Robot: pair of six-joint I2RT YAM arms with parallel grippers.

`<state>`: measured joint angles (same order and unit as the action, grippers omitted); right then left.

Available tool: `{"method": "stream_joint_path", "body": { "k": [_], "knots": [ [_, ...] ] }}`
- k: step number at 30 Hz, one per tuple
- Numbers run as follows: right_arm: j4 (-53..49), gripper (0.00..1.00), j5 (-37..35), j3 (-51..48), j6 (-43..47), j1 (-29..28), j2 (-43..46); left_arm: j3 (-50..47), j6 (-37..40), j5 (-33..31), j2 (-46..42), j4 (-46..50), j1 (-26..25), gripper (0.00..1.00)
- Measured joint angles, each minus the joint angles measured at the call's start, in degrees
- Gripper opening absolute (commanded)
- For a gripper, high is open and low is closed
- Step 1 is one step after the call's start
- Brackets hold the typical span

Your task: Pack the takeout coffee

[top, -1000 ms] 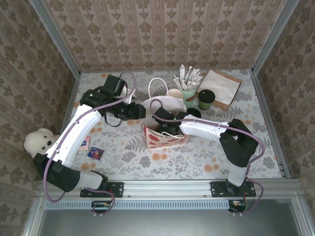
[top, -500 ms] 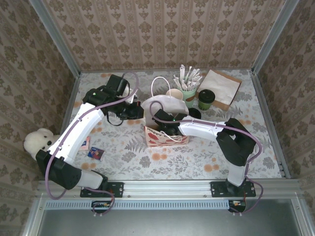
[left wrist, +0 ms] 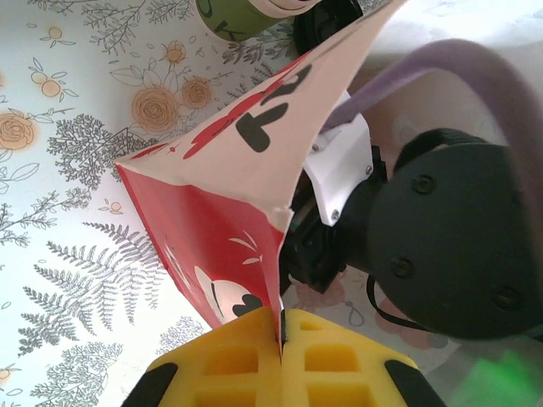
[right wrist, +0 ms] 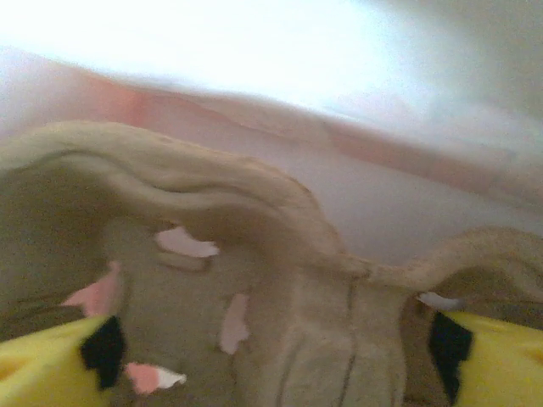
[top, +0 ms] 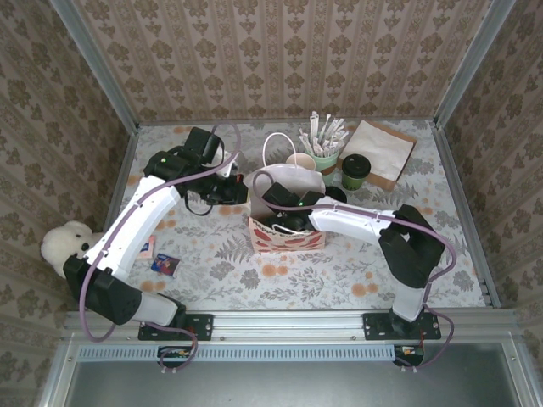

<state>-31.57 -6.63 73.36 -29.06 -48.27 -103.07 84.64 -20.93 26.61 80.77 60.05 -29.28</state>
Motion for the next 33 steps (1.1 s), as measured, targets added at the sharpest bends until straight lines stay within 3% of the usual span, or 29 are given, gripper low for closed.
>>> {"method": "stream_joint_path", "body": {
  "k": [8, 17, 27, 33],
  "knots": [
    [0.94, 1.0, 4.33, 0.37, 6.43, 0.0, 4.22, 0.15, 1.05, -0.59, 0.31, 0.33, 0.0, 0.01],
    [0.68, 0.66, 12.94, 2.86, 24.33, 1.25, 5.68, 1.11, 2.4, -1.01, 1.03, 1.33, 0.0, 0.01],
    [-7.61, 0.19, 18.16, 5.81, 41.11, 3.39, 4.0, 2.16, 3.87, -1.16, 1.79, 1.92, 0.0, 0.01],
    [-11.72, 0.09, 17.68, 7.48, 47.6, 3.39, 1.4, 2.51, 4.31, -1.38, 2.05, 2.6, 0.0, 0.01]
  ]
}}
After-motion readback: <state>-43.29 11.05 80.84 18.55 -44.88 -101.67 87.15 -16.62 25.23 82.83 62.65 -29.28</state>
